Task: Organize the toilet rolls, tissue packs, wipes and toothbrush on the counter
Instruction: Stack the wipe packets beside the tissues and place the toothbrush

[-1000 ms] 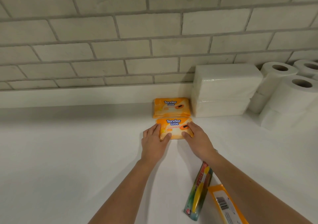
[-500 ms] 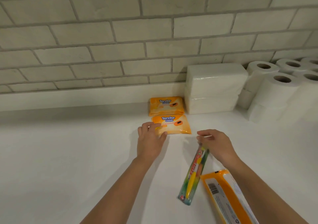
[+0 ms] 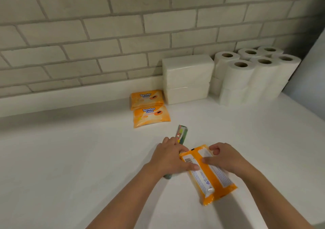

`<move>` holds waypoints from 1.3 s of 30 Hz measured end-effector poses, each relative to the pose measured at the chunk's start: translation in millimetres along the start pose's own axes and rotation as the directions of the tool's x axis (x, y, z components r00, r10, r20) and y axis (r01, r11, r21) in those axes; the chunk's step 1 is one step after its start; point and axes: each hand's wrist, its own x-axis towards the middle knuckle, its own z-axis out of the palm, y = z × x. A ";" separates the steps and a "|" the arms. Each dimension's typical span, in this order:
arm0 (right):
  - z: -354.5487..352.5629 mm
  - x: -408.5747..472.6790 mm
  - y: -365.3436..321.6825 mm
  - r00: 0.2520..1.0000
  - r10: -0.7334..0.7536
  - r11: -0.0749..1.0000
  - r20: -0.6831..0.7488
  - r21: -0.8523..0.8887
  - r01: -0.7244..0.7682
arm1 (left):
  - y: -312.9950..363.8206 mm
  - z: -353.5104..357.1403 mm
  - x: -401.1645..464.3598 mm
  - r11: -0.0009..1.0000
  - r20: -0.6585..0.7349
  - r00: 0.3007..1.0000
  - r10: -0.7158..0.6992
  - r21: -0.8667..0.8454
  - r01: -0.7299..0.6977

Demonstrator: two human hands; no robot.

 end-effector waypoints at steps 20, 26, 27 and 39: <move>-19.4 -26.7 -29.3 0.886 -0.368 0.855 -0.282 0.272 0.441 | 24.7 -32.6 -2.1 0.213 0.198 0.957 -0.212 -0.947 0.243; 0.8 -7.6 -34.7 0.618 -0.741 0.665 -0.261 -0.160 0.730 | -0.2 -52.8 6.6 -0.018 0.238 0.944 -0.230 -0.970 0.241; 4.0 -2.0 -34.6 0.589 -0.769 0.634 -0.248 -0.182 0.752 | -3.4 -51.8 8.3 -0.033 0.240 0.937 -0.254 -0.970 0.239; 17.6 48.3 -81.1 0.957 -0.083 0.688 -0.277 0.679 0.256 | -58.8 -49.8 37.9 0.034 0.009 0.923 -0.385 -0.999 0.024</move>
